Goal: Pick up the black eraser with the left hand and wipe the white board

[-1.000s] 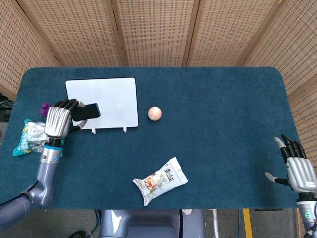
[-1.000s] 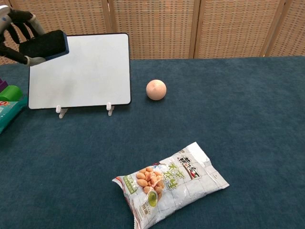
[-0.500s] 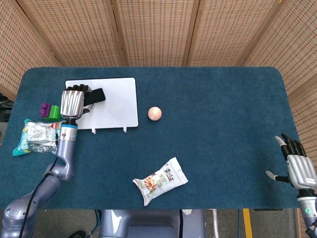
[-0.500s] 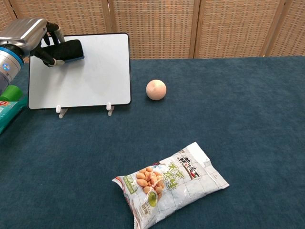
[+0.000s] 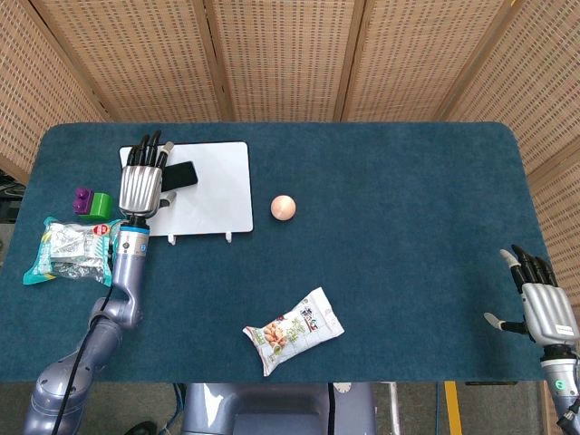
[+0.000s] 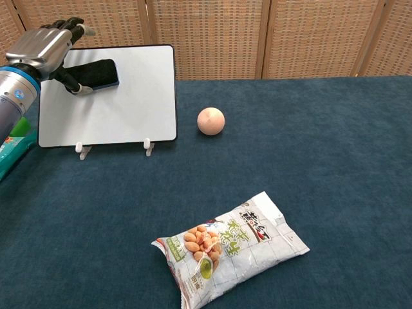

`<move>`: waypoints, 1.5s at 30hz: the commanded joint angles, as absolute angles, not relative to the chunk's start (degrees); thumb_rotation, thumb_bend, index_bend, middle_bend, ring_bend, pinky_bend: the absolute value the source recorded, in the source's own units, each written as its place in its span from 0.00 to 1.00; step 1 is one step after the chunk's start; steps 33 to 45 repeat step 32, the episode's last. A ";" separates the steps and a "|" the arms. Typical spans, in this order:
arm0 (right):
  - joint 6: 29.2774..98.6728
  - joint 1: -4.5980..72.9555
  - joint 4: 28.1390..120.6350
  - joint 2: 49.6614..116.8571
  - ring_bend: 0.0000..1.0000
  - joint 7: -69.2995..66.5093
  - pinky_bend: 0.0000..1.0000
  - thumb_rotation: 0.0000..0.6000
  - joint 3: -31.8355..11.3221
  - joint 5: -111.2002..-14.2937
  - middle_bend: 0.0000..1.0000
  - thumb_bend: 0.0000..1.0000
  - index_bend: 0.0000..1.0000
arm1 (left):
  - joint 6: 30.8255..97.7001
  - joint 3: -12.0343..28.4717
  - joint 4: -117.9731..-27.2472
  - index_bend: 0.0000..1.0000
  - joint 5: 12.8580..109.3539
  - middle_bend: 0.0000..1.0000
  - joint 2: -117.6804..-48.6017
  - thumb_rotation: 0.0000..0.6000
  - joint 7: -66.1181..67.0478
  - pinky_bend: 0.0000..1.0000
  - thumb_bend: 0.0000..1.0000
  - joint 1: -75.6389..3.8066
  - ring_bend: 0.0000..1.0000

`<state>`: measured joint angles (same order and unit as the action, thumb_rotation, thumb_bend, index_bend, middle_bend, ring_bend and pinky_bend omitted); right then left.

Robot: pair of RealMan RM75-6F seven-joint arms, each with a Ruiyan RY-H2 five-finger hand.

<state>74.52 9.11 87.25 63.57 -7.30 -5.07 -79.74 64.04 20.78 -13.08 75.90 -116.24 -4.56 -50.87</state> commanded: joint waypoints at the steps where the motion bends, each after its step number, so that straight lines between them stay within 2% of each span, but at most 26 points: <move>1: 74.69 9.05 87.32 63.57 0.00 -7.27 0.00 1.00 -5.04 -79.83 0.00 0.00 0.00 | 66.13 19.82 -12.80 0.00 76.18 0.00 -116.27 1.00 -7.20 0.00 0.11 -50.35 0.00; 8: 75.03 8.95 87.63 63.47 0.00 -7.22 0.00 1.00 -4.84 -80.33 0.00 0.00 0.00 | 76.05 17.24 -16.93 0.00 78.85 0.00 -112.77 1.00 -14.89 0.00 0.10 -47.34 0.00; 10: 75.21 8.91 87.79 63.44 0.00 -7.08 0.00 1.00 -4.72 -80.63 0.00 0.00 0.00 | 80.48 16.39 -20.26 0.00 79.87 0.00 -109.99 1.00 -16.89 0.00 0.10 -45.22 0.00; 15: 76.02 8.64 88.23 63.28 0.00 -6.93 0.00 1.00 -4.53 -81.32 0.00 0.00 0.00 | 82.95 13.36 -37.88 0.00 81.14 0.00 -98.81 1.00 -14.52 0.00 0.08 -38.28 0.00; 18: 76.54 8.44 88.45 63.16 0.00 -6.88 0.00 1.00 -4.48 -81.59 0.00 0.00 0.00 | 83.86 10.96 -55.02 0.00 81.48 0.00 -88.90 1.00 -12.09 0.00 0.03 -32.91 0.00; 22: 77.29 8.16 88.79 63.12 0.00 -6.53 0.00 1.00 -4.44 -81.92 0.00 0.00 0.00 | 84.05 7.98 -70.66 0.00 78.78 0.00 -79.78 1.00 -9.42 0.00 0.00 -25.77 0.00; 26: 77.90 8.00 89.16 63.21 0.00 -6.08 0.00 1.00 -4.42 -82.23 0.00 0.00 0.00 | 82.04 5.11 -81.51 0.00 76.23 0.00 -73.34 1.00 -12.50 0.00 0.01 -20.93 0.00; 31: 79.03 7.49 89.77 63.09 0.00 -5.57 0.00 1.00 -4.49 -82.33 0.00 0.00 0.00 | 79.88 0.73 -91.27 0.00 76.52 0.00 -66.19 1.00 -8.22 0.00 0.01 -17.74 0.00; 45: 79.24 7.39 89.85 63.07 0.00 -5.45 0.00 1.00 -4.51 -82.33 0.00 0.00 0.00 | 80.25 0.09 -92.92 0.00 76.97 0.00 -65.30 1.00 -6.87 0.00 0.02 -17.13 0.00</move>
